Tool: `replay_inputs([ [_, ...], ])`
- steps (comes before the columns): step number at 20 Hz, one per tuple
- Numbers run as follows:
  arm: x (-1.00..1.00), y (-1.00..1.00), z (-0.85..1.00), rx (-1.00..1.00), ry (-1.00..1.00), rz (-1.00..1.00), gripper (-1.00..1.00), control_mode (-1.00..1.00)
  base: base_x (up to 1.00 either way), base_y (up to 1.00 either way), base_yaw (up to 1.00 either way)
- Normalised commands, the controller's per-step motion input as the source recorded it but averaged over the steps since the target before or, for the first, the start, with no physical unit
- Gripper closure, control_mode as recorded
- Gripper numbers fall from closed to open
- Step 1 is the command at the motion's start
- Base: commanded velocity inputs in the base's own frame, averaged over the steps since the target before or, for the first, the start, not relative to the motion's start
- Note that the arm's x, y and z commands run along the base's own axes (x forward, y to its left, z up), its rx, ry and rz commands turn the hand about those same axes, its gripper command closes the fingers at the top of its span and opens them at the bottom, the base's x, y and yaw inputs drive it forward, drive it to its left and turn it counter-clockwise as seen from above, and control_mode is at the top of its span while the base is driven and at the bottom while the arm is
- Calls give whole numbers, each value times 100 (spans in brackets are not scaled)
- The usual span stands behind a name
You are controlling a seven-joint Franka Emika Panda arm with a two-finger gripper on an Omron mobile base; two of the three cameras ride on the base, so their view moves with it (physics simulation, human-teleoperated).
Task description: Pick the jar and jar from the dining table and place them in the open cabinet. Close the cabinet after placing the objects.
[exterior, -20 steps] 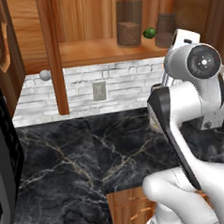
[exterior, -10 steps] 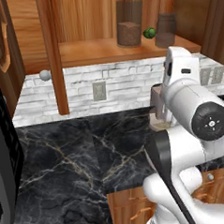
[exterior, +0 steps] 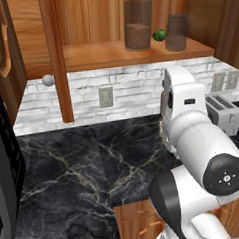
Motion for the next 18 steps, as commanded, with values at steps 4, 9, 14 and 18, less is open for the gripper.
replay_inputs([
  [4, -29, 48, -2, -8, -1, 8, -100, -100, 0, 0, 0],
  [9, -40, 43, -6, -8, -5, 7, -100, -100, 0, 0, 0],
  [14, -21, 41, -7, -8, -2, 8, -100, -100, 0, 0, 0],
  [18, 0, 46, -7, -8, -1, 10, -100, -100, 0, 0, 0],
])
